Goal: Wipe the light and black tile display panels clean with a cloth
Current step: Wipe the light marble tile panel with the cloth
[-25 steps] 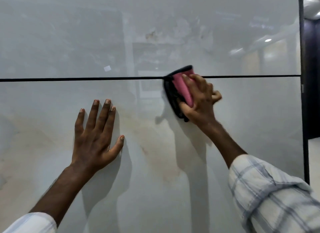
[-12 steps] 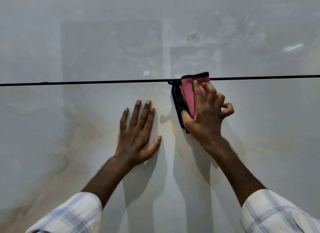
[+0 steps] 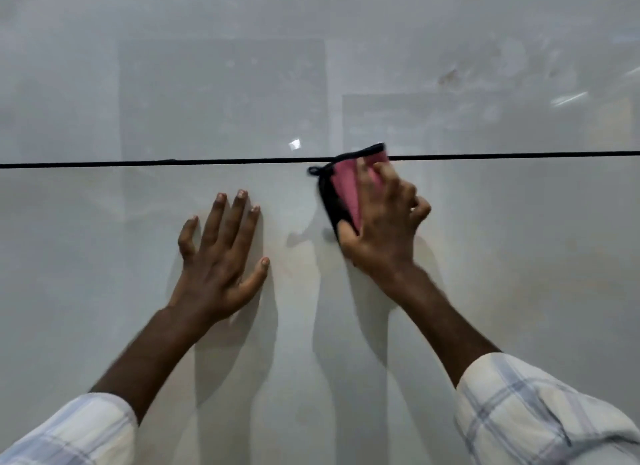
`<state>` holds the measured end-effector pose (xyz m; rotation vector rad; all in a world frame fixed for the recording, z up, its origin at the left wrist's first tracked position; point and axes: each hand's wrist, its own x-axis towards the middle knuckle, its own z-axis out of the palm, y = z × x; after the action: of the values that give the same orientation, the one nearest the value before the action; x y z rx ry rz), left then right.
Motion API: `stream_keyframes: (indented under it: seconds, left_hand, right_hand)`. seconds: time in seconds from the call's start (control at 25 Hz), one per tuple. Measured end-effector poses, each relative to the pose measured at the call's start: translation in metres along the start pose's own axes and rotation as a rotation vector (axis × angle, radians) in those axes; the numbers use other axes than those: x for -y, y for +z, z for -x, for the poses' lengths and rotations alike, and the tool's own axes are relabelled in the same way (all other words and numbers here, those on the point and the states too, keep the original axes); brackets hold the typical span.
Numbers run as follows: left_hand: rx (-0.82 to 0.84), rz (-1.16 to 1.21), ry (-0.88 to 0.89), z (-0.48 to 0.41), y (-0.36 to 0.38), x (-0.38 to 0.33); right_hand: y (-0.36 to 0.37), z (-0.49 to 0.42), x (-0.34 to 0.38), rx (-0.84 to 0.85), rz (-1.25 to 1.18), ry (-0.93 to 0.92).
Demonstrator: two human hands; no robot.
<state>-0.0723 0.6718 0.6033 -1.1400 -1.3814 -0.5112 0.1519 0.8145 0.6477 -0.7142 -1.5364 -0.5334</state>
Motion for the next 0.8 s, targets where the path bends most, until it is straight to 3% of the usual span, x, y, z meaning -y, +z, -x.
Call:
stream_keyframes:
  seconds: [0.12, 0.2, 0.28, 0.4, 0.44, 0.48, 0.6, 0.68, 0.76, 0.8]
  left_hand:
    - [-0.056, -0.016, 0.065, 0.015, 0.012, 0.001]
    - [-0.114, 0.035, 0.064, 0.018, 0.015, 0.001]
    - [-0.147, 0.096, 0.078, 0.018, 0.017, 0.003]
    - [-0.164, 0.188, 0.088, 0.019, 0.018, 0.005]
    - [-0.168, 0.214, 0.078, 0.019, 0.018, 0.003]
    - [-0.171, 0.231, 0.073, 0.019, 0.018, 0.003]
    - [-0.169, 0.212, 0.065, 0.018, 0.019, 0.003]
    - [-0.157, 0.242, 0.053, 0.018, 0.016, 0.002]
    - [-0.156, 0.263, 0.066, 0.017, 0.017, 0.000]
    - [-0.146, 0.261, 0.069, 0.017, 0.016, 0.000]
  right_hand:
    - [0.005, 0.024, 0.012, 0.001, 0.063, -0.232]
    - [0.003, 0.036, -0.013, -0.038, 0.087, -0.258]
    - [-0.004, 0.037, -0.039, -0.035, 0.079, -0.020]
    - [-0.006, 0.001, -0.019, -0.180, -0.007, 0.605]
    - [-0.003, -0.011, 0.004, -0.189, -0.005, 0.650]
    - [0.002, -0.018, 0.030, -0.182, 0.014, 0.575]
    - [0.017, -0.007, 0.089, -0.086, 0.092, 0.080]
    - [0.011, 0.001, 0.091, -0.010, 0.125, -0.163]
    - [-0.002, -0.004, 0.061, 0.021, 0.160, -0.205]
    - [-0.006, -0.004, 0.040, 0.021, 0.164, -0.133]
